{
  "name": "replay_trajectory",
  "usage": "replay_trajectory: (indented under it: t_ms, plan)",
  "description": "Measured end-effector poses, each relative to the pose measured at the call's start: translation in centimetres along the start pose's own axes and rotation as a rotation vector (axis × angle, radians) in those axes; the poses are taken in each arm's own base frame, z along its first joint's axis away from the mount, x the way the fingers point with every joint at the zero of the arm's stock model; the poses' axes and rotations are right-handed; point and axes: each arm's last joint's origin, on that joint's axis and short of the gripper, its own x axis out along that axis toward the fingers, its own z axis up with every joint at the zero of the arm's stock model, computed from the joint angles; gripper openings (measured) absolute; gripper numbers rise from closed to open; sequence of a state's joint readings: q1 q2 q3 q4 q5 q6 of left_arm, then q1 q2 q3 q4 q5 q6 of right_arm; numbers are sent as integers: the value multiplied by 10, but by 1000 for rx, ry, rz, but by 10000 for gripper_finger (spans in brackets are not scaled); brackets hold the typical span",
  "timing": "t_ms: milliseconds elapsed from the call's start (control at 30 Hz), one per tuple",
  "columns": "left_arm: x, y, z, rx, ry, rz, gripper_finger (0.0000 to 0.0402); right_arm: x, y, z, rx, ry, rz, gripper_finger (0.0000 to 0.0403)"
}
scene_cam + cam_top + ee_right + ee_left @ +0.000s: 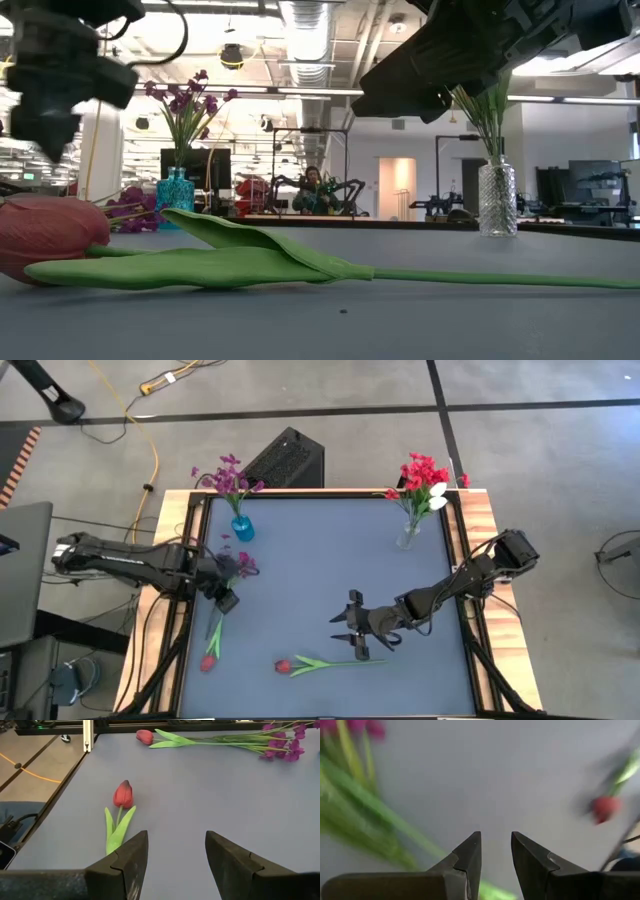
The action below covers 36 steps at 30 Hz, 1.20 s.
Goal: Sort flowers into vase by color
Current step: Put the violet flowers into the blue vase
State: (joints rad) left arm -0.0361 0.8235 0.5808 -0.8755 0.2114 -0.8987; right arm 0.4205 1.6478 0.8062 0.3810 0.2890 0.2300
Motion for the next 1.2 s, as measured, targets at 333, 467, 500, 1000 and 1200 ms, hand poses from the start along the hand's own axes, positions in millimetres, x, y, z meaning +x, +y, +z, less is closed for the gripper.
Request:
replay_trajectory:
  t_ms: [333,467,500,1000,1200]
  plan:
    - [27,2,-12,-77,200,278,93,0,-1,0,-2,4,-5,223]
    - [36,3,-10,-94,232,358,93,0,-1,0,-2,6,-5,223]
    - [38,3,-10,-95,240,370,93,0,-1,0,-2,7,-5,223]
    - [68,10,-7,-77,352,580,93,5,-3,-5,-15,21,-12,223]
    - [71,11,-7,-75,362,610,93,11,-6,-11,-23,39,-25,223]
